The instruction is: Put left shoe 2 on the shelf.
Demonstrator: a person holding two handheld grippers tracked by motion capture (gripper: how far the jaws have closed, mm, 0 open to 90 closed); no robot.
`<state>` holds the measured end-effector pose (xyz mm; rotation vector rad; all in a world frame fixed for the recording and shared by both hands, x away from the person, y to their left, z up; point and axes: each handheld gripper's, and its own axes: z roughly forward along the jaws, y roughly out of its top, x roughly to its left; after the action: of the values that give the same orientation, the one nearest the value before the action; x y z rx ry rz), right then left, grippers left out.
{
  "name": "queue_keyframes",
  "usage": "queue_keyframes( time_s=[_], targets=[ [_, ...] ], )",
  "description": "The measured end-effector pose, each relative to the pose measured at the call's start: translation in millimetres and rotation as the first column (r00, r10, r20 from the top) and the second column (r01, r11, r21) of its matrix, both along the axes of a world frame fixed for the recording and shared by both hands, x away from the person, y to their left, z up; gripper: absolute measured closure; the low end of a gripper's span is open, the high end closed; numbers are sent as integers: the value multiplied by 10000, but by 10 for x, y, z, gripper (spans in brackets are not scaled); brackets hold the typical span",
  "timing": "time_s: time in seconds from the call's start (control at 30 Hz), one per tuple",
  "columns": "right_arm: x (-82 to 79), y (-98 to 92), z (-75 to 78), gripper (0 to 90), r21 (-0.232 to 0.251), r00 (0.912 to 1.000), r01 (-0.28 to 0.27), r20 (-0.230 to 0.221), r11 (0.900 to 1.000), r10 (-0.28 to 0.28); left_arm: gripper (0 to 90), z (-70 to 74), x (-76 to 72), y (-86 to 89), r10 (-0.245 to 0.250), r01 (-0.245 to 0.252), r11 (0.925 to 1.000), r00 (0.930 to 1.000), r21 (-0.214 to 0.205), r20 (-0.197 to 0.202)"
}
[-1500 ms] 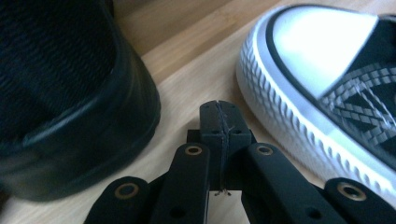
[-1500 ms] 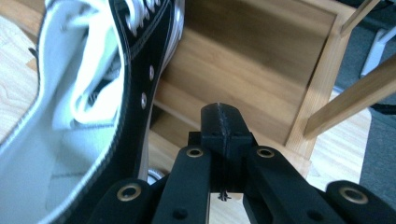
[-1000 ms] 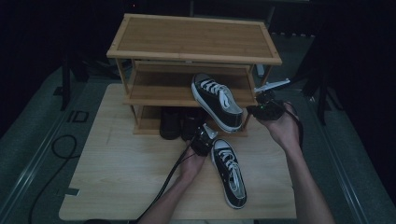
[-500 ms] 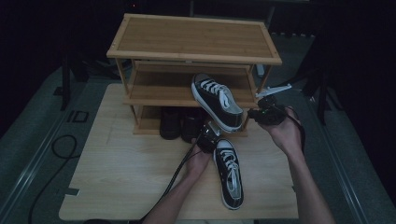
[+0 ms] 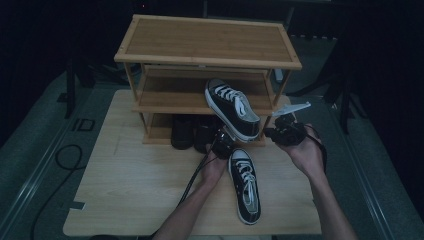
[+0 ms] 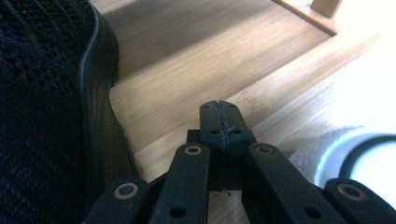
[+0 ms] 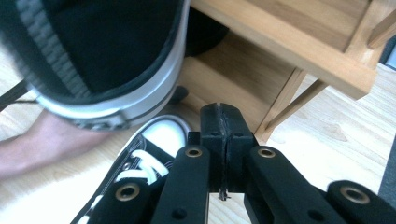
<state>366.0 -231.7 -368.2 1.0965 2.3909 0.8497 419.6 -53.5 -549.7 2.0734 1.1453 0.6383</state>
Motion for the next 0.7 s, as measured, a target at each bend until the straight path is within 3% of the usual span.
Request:
queue_keyframes(
  time_s=[0.27,0.63,0.7],
  targets=[
    [-175,15,-13,894,131,9992,-394,23,9991,394,899,1,85,6,125,-126,9999,9998,-89,-150],
    [-372,80,32,897,390,9949,-993,225,9943,985,900,-11,132,-24,117,-118,9997,9999,-201,-32],
    [-388,93,49,897,445,9939,-1075,313,9932,1062,900,-1,133,-33,158,-158,9999,9998,-33,-104]
  ],
)
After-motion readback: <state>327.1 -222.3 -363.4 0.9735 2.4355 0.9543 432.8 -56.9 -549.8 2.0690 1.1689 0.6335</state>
